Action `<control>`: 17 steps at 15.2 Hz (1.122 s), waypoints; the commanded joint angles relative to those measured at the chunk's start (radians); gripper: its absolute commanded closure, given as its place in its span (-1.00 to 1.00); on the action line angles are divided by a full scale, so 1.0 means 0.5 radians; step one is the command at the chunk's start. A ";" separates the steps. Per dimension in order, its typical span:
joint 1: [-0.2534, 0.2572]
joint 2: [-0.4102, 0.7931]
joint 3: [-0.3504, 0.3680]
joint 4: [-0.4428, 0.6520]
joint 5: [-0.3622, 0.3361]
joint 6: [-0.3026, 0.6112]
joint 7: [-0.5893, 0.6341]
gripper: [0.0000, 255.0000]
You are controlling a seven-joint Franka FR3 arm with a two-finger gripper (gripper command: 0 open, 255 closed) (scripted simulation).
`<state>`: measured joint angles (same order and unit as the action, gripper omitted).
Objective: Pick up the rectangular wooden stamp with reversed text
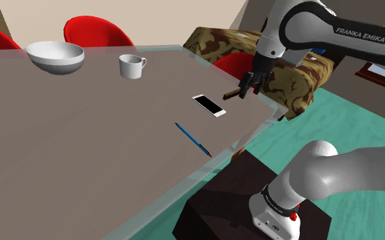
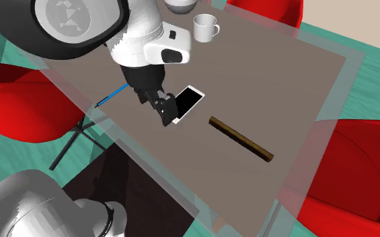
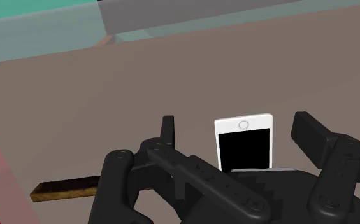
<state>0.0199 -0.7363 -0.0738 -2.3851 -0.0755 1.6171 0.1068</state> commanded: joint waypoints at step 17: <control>-0.557 1.022 -0.075 0.502 0.151 0.527 1.606 -1.00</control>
<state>-0.2438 -0.2547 -0.1056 -2.1575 -0.0051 1.8725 0.8537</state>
